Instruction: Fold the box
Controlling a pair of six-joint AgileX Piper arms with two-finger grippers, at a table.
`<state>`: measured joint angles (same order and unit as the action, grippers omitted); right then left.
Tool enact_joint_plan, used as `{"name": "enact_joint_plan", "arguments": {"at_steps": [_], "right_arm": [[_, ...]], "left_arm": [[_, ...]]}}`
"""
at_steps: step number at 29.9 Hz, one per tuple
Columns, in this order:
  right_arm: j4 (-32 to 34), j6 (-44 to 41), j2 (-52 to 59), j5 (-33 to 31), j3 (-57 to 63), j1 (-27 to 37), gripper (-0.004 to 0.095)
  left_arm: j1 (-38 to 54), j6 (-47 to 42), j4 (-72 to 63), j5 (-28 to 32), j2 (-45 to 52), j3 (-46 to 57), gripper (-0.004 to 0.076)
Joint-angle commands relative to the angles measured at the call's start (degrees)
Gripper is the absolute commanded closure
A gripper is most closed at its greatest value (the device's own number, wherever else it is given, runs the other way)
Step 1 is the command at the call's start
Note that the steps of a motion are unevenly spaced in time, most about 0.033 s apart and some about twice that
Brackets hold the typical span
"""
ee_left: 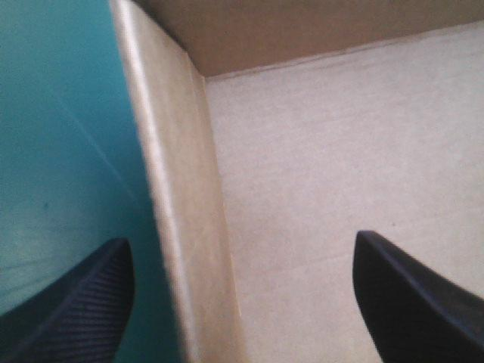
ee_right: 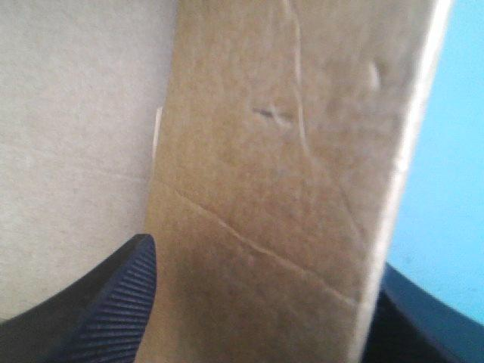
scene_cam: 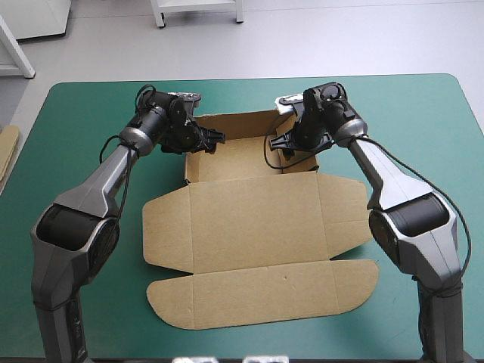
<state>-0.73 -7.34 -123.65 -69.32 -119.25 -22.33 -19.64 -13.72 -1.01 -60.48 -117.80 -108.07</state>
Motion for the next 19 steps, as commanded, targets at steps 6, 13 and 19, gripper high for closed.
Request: {"name": "enact_joint_plan", "arguments": {"at_steps": [6,13,19], "right_arm": [[2.66,0.80,4.93,-2.12,-8.82,0.18,0.0279],[2.15,1.92,10.18,-2.12,-8.72,0.18,0.0333],[-0.46,3.56,15.75,-2.12,-5.44,-0.02,0.0355]], "left_arm": [[-0.12,2.45,-0.01,3.11,7.74,-1.53,0.0146],[-0.25,7.61,-0.10,5.46,14.04,-1.53,0.0162],[-1.96,10.46,-0.63,8.55,19.57,2.78,0.0177]]}}
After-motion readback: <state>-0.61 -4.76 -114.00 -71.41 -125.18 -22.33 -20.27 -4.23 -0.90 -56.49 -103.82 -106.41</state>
